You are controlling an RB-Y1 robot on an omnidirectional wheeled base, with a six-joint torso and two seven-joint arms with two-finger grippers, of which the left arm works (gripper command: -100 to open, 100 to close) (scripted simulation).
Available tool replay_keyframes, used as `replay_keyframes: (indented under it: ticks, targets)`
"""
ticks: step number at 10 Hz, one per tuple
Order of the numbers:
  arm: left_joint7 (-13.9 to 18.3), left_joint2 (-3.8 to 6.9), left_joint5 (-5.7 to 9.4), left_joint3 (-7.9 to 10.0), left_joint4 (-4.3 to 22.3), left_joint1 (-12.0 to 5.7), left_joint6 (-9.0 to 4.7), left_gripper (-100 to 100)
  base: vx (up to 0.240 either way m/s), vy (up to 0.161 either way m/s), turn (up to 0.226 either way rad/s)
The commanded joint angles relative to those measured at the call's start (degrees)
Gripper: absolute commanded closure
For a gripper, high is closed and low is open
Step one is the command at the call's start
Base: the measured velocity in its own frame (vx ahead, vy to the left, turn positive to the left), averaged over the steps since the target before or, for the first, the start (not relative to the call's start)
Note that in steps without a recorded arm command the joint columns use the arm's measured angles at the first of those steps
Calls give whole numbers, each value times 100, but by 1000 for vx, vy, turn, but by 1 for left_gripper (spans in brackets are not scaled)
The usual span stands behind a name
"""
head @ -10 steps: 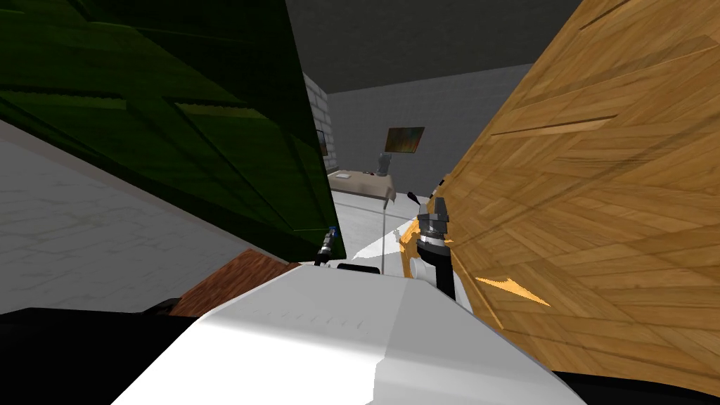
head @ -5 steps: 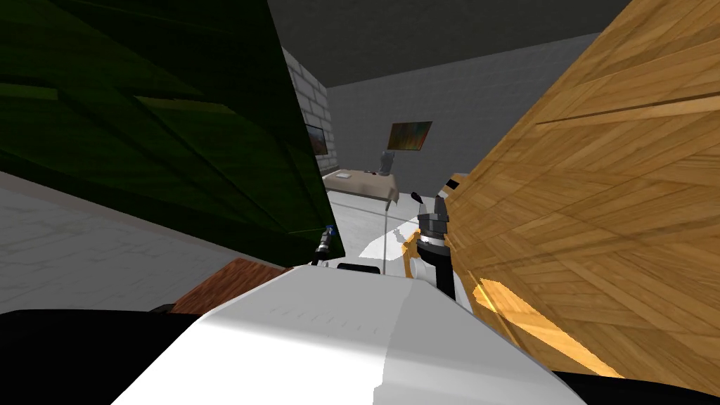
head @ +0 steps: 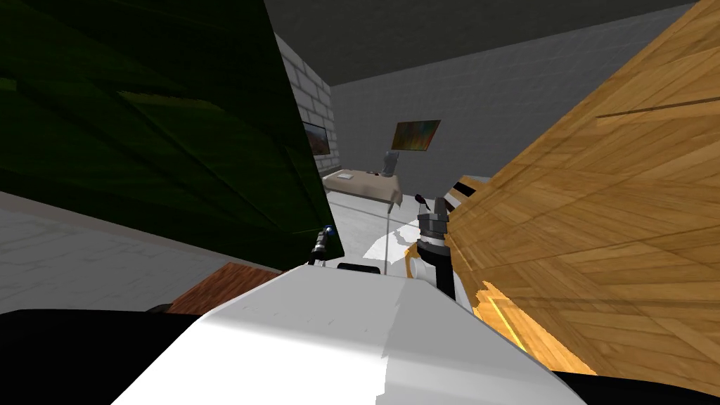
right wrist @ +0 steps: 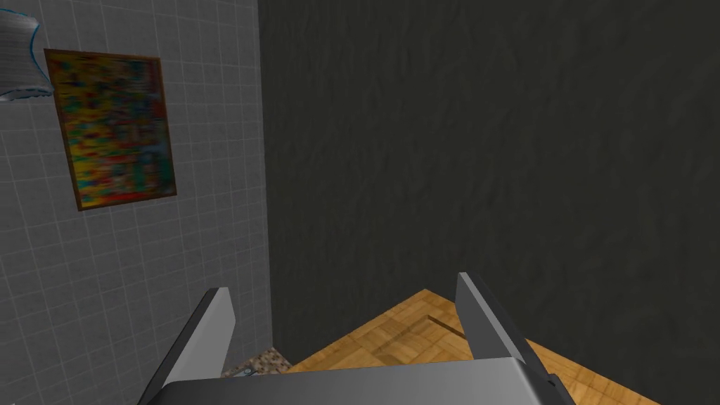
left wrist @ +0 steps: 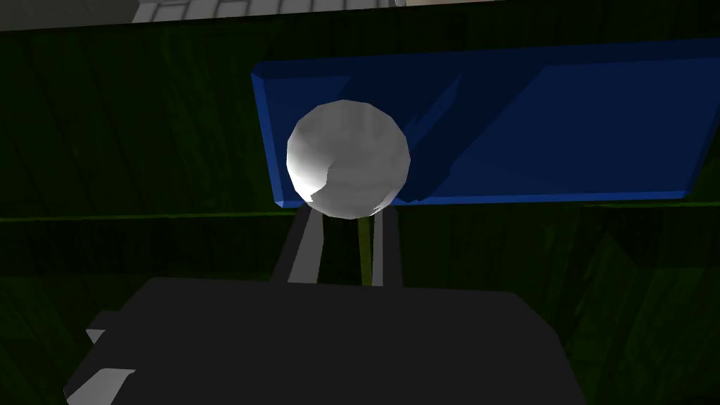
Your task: Push the door open
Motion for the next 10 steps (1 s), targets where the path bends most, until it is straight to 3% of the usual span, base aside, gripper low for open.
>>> replay_keyframes:
  ticks: [1,2,7,8,10]
  targets:
    - [-39,33,85,189,-8,-20,21,100,152,-11,118]
    - [-14,-22,88,124,51,-46,15,-100,-36,-120,89]
    - [-4,-209,192,172,-118,40,103,-100,-225,-157,61]
    - [3,-166,179,167,-66,16,77,-100,-95,-65,17]
    - [-7,-138,192,190,-34,21,22,-100,167,26,-33]
